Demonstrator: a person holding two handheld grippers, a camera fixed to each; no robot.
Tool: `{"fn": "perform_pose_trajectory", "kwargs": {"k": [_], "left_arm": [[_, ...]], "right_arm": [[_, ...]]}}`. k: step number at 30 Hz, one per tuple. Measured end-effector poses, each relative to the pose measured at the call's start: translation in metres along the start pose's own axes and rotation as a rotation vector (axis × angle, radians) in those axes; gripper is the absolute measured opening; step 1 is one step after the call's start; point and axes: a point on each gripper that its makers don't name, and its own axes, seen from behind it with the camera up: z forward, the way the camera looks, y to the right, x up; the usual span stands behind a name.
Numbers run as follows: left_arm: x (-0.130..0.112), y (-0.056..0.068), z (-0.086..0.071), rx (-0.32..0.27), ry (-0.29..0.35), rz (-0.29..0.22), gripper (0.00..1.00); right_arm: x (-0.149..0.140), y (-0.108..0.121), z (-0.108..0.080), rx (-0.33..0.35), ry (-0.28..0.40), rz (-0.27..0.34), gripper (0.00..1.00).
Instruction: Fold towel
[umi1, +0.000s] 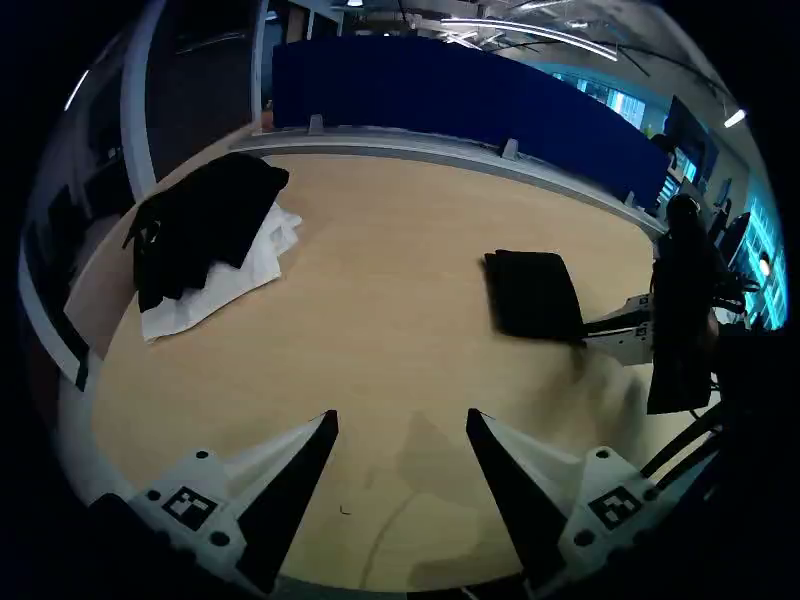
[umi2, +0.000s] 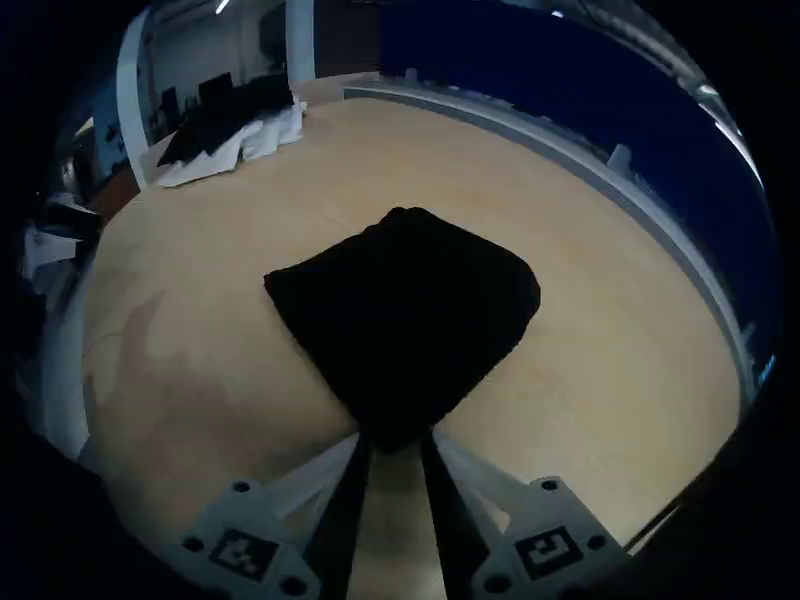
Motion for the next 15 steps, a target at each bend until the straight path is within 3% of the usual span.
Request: {"fn": "perform_pose_trajectory", "kwargs": {"k": [12, 15], "left_arm": [[0.0003, 0.0016, 0.0027, 0.002, 0.0, 0.001, 0.96], [0.0004, 0.0018, 0.0026, 0.002, -0.001, 0.002, 0.96]], "right_arm": [[0.0001, 0.0012, -0.0008, 0.006, -0.008, 0.011, 0.25], [0.0017, 0.0015, -0.0017, 0.006, -0.004, 0.009, 0.16]]}}
